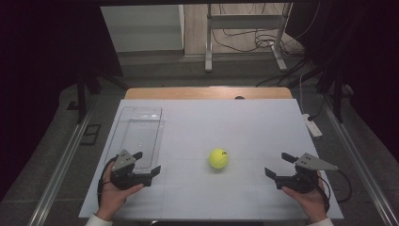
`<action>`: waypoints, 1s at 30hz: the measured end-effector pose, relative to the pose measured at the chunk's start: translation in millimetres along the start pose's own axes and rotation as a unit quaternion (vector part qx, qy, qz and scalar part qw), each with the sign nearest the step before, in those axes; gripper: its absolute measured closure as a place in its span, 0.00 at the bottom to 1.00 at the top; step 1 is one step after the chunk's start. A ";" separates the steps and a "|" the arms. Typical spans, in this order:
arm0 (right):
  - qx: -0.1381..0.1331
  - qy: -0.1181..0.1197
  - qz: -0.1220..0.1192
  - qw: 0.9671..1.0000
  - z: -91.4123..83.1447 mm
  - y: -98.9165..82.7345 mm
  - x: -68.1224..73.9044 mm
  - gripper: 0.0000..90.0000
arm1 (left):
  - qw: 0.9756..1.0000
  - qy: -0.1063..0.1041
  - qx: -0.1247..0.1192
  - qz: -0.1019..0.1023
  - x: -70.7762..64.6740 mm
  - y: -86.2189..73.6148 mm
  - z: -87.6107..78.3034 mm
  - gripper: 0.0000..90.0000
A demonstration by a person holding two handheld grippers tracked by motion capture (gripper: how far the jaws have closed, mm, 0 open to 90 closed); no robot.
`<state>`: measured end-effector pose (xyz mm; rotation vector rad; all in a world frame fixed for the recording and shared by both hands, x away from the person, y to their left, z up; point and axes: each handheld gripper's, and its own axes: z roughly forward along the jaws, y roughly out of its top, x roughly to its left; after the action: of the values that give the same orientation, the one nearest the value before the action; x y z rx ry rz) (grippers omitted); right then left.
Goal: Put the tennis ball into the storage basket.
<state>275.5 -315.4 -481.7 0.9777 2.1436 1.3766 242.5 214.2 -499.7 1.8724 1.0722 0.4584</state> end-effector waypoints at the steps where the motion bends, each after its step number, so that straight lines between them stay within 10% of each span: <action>1: 0.000 0.000 0.000 1.000 0.0 0.0 0.0 0.11 | 1.000 -0.001 0.001 0.001 -0.3 0.0 -0.1 0.12; 30: 0.013 0.004 -0.002 1.000 2.4 -1.8 2.8 0.12 | 1.000 -0.007 -0.001 0.001 -1.7 0.6 -0.2 0.12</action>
<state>274.6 -312.3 -484.2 0.9773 2.1730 1.3565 241.7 212.8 -499.0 1.8734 1.0598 0.4460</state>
